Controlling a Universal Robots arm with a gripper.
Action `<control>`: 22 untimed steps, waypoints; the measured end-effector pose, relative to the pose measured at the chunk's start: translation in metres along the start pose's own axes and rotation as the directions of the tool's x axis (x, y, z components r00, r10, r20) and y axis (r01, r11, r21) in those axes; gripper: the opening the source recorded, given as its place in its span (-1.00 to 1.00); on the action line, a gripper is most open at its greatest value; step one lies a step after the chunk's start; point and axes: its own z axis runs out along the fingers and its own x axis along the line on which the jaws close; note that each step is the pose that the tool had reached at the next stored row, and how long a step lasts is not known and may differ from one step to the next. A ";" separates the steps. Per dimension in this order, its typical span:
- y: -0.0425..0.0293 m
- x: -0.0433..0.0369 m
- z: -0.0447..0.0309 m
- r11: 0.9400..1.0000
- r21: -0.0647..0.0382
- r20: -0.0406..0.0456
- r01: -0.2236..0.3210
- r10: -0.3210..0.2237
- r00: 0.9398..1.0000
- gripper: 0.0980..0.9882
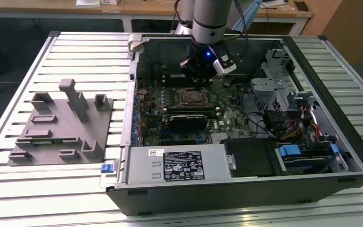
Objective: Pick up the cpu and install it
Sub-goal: 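Install the first cpu locking lever, then install the second cpu locking lever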
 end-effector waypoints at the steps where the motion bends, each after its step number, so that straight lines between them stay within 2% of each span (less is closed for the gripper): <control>1: -0.0005 0.0000 -0.0001 1.000 0.000 0.000 0.000 0.000 1.000 -0.98; 22: -0.0071 -0.0003 -0.0006 1.000 0.000 0.000 0.000 0.000 1.000 -0.98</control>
